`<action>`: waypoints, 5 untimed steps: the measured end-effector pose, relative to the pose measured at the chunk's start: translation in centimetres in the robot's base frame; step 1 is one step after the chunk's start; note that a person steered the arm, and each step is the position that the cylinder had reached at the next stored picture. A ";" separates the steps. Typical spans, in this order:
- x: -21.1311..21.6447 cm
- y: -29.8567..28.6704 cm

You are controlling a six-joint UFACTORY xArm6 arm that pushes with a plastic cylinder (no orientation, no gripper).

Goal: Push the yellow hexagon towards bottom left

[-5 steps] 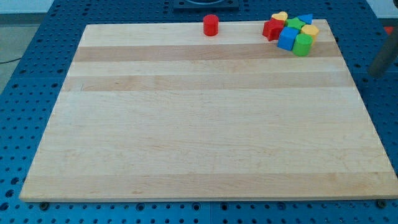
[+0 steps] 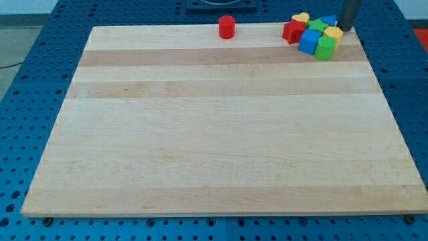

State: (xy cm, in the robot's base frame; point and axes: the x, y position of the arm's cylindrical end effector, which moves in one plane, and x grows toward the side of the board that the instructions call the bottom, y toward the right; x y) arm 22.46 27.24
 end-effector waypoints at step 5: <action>5.1 -5.5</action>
State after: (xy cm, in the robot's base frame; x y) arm 27.54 21.70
